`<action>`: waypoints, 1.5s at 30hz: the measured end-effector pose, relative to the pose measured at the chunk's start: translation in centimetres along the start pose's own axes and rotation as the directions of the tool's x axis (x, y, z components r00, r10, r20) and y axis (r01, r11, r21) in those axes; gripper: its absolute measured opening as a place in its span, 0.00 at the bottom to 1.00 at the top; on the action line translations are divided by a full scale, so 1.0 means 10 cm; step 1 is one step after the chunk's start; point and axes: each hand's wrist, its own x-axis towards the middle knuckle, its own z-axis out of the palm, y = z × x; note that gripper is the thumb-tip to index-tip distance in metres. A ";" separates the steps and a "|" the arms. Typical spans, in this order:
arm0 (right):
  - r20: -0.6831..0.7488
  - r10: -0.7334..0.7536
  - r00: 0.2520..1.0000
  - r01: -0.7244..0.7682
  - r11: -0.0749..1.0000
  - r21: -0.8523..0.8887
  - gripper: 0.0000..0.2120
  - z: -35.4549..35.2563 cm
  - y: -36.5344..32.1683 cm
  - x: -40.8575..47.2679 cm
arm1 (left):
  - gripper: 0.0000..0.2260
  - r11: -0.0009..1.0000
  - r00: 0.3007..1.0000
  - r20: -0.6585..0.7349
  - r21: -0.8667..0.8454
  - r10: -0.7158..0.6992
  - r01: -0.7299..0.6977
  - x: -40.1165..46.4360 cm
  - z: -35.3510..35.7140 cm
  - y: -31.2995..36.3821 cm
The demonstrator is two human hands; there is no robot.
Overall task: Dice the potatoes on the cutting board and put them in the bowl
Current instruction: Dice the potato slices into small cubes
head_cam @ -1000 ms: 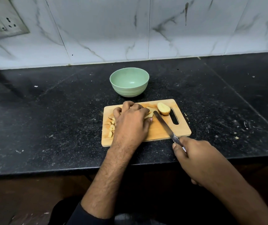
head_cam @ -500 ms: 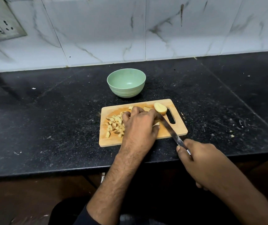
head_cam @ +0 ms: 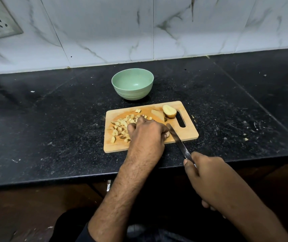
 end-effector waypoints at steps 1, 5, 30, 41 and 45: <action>-0.003 -0.002 1.000 0.002 1.000 0.002 0.13 0.01 -0.01 0.00 | 0.09 1.000 1.000 -0.016 -0.013 -0.017 0.016 0.00 0.01 0.00; -0.023 -0.012 1.000 0.012 1.000 -0.007 0.13 0.01 -0.04 0.00 | 0.11 0.992 0.993 -0.070 -0.083 -0.097 0.091 0.00 0.05 0.01; 0.017 -0.035 0.999 0.036 0.995 -0.091 0.12 -0.14 -0.14 0.02 | 0.08 0.989 0.989 0.007 -0.035 -0.145 0.145 0.17 0.05 0.00; 0.032 -0.044 0.999 0.047 0.992 -0.115 0.09 -0.06 -0.23 0.20 | 0.06 0.977 0.975 0.073 -0.016 -0.211 0.213 0.29 -0.01 0.05; 0.061 -0.058 0.996 0.064 0.993 -0.095 0.09 -0.08 -0.14 0.08 | 0.06 0.973 0.974 0.053 -0.061 -0.220 0.224 0.25 0.00 0.03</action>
